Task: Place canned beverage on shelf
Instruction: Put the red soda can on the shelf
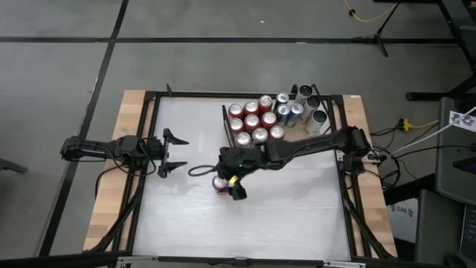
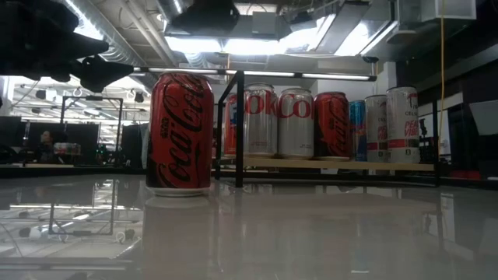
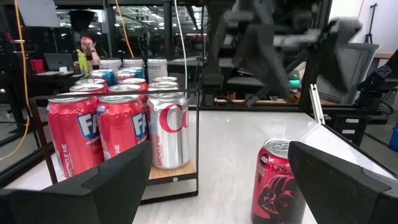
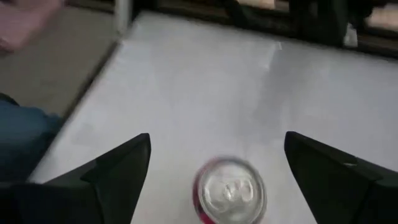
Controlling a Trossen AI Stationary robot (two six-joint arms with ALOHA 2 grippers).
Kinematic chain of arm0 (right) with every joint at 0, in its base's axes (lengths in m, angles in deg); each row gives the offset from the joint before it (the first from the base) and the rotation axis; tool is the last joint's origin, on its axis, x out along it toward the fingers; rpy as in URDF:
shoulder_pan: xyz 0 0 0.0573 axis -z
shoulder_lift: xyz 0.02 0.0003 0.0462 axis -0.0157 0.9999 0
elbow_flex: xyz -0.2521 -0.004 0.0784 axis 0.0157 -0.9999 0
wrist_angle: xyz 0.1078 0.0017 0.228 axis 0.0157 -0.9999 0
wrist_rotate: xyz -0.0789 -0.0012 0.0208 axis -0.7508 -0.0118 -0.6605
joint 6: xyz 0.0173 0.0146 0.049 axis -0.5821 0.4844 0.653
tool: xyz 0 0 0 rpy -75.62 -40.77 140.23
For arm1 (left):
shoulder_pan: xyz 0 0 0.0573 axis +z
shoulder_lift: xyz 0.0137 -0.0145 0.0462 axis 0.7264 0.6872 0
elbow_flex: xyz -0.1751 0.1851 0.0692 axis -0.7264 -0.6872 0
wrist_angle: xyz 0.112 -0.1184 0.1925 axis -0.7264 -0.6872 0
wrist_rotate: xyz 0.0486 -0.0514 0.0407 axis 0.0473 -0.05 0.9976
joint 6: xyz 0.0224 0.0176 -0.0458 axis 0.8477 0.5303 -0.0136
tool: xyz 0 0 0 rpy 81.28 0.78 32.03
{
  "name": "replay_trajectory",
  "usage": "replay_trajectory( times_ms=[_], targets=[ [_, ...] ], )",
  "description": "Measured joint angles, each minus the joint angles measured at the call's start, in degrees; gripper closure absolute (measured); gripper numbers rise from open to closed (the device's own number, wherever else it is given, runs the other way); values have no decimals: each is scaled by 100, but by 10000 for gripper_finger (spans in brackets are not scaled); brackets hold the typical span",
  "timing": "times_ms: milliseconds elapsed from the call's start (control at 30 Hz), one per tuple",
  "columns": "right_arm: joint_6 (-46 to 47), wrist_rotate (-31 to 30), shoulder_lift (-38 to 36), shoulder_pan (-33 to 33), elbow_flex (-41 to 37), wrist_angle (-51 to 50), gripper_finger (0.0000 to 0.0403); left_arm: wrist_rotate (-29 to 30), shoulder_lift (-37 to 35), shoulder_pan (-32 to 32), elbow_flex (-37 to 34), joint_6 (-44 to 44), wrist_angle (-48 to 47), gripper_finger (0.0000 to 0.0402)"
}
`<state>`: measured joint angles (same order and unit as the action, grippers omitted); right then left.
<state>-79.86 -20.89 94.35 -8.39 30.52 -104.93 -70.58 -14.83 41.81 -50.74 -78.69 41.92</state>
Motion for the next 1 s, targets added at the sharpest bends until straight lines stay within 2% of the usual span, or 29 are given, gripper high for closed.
replay_trajectory(
  times_ms=[133, 233, 600, 767, 1000],
  targets=[
    [8, -565, 173, -99, -4, -28, 43, 0, 0, 0, -2, -19, -1, 33],
    [154, -738, 296, -117, -1, -91, 43, -1, 23, -1, -2, -84, -4, 33],
    [357, -783, 623, -126, -6, -328, 42, 0, 98, 0, 0, -160, -7, 33],
    [373, -1082, 727, -122, 7, -356, 42, 0, 109, 0, 0, -160, -7, 33],
    [367, -934, 936, -124, -12, -459, 42, 0, 114, 0, 0, -160, -5, 34]
  ],
)
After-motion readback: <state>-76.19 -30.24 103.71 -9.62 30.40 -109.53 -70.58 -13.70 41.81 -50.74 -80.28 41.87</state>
